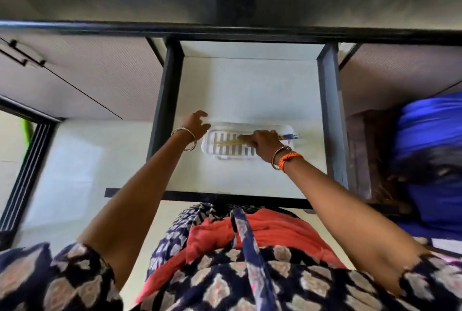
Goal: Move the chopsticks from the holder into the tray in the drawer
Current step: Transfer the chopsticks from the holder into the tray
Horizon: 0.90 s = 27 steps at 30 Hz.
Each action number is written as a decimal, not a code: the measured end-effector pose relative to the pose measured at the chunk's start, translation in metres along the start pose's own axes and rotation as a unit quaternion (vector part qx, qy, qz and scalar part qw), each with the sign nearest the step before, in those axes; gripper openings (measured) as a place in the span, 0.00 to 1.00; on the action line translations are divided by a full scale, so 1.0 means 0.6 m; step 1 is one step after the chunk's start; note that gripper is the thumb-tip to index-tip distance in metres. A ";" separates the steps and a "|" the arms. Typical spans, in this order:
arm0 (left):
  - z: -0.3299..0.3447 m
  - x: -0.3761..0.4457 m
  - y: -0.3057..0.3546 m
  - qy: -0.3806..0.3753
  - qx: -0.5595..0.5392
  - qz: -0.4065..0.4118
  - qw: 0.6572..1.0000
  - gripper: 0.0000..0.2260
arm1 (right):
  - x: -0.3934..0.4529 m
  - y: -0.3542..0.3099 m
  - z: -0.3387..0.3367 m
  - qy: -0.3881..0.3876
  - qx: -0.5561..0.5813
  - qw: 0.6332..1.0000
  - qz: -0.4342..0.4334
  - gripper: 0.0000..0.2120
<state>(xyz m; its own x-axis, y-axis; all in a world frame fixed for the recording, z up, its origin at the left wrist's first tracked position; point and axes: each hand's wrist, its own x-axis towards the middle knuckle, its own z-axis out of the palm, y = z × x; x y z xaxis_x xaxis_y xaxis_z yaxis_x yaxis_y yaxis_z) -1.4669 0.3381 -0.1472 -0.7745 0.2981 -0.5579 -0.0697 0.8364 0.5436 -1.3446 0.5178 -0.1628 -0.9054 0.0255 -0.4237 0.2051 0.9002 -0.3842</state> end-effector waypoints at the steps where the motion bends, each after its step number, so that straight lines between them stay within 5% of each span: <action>1: 0.006 -0.001 -0.007 -0.010 0.028 -0.024 0.999 0.21 | 0.005 -0.001 0.006 -0.014 0.017 1.000 0.015 0.23; 7: 0.037 -0.023 -0.020 -0.034 0.007 -0.077 0.996 0.22 | 0.021 -0.007 0.026 -0.096 0.068 0.992 0.038 0.23; 27: 0.039 0.026 0.009 -0.016 -0.059 -0.124 0.990 0.24 | 0.064 0.036 0.002 -0.064 0.029 0.997 0.015 0.26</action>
<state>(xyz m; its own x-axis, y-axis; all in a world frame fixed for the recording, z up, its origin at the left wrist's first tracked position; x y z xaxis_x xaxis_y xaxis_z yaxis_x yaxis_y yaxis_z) -1.4649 0.3579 -0.1677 -0.7042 0.1053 -0.7021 -0.3306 0.8265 0.4556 -1.3744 0.5378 -0.1884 -0.8445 -0.0078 -0.5355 0.2556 0.8727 -0.4159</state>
